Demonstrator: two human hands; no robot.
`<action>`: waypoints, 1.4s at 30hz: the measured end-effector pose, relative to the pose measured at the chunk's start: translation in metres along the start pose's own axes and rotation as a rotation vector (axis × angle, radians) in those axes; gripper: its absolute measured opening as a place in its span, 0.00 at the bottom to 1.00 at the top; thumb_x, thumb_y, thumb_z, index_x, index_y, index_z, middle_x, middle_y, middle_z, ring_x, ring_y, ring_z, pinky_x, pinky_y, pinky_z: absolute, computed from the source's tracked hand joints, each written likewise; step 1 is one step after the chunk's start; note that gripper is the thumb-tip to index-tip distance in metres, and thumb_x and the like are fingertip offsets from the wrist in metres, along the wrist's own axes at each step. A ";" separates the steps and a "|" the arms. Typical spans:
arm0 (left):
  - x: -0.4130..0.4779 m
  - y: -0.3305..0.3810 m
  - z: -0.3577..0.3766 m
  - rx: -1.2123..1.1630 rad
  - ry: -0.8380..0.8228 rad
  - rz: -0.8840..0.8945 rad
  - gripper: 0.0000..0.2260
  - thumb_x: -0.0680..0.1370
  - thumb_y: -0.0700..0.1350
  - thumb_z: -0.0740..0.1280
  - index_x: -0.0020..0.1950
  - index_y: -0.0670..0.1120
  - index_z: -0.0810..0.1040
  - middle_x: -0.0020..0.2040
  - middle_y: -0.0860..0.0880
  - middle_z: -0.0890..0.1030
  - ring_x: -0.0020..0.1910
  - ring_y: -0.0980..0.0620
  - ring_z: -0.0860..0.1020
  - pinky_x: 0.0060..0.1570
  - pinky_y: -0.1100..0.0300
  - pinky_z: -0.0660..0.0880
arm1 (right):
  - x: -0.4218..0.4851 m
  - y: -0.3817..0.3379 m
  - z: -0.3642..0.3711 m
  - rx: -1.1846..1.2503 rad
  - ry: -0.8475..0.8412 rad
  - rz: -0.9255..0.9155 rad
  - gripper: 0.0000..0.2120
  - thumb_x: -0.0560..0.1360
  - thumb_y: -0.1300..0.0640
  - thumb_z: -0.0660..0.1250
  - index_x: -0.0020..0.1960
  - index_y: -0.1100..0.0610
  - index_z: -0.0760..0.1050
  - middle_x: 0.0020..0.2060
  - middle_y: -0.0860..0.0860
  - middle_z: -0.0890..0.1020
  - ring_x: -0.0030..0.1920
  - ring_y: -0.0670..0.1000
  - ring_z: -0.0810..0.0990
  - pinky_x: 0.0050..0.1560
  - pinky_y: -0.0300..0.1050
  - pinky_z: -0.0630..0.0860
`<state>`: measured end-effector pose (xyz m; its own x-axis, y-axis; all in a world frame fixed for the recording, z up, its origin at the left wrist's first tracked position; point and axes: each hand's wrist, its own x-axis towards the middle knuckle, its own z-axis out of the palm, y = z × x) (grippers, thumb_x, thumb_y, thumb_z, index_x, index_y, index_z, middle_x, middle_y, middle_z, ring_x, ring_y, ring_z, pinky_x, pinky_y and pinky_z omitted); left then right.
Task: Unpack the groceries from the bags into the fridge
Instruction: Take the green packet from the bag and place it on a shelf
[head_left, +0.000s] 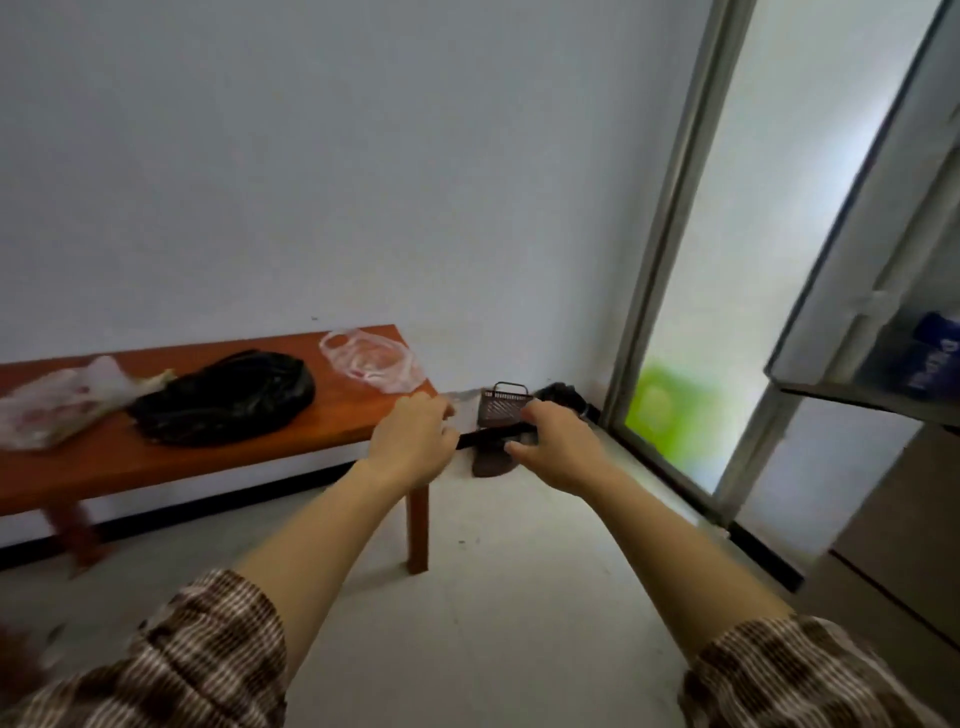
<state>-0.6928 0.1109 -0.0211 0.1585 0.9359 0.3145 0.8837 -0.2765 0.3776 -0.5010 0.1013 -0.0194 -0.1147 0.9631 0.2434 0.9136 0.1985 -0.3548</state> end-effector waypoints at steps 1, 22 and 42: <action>-0.005 -0.030 -0.010 0.044 -0.010 -0.018 0.14 0.77 0.46 0.61 0.62 0.48 0.76 0.59 0.47 0.77 0.58 0.46 0.74 0.53 0.51 0.76 | 0.009 -0.029 0.021 0.003 -0.026 -0.014 0.17 0.72 0.46 0.68 0.57 0.54 0.74 0.54 0.52 0.78 0.55 0.55 0.77 0.54 0.52 0.74; 0.030 -0.524 -0.115 0.124 -0.043 -0.534 0.14 0.79 0.47 0.61 0.64 0.48 0.73 0.61 0.46 0.74 0.60 0.45 0.72 0.53 0.51 0.75 | 0.262 -0.408 0.311 -0.097 -0.425 -0.383 0.24 0.76 0.49 0.67 0.69 0.55 0.67 0.64 0.54 0.72 0.66 0.58 0.69 0.67 0.60 0.66; 0.166 -0.865 -0.109 0.042 -0.068 -0.481 0.11 0.82 0.47 0.57 0.60 0.50 0.76 0.59 0.52 0.78 0.63 0.51 0.71 0.64 0.55 0.68 | 0.492 -0.602 0.526 -0.006 -0.581 -0.350 0.18 0.80 0.52 0.60 0.68 0.56 0.70 0.64 0.54 0.74 0.63 0.56 0.72 0.61 0.52 0.72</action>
<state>-1.4787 0.4812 -0.2007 -0.2455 0.9679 0.0548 0.8803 0.1989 0.4307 -1.3123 0.5511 -0.1610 -0.5933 0.7840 -0.1826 0.7867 0.5168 -0.3377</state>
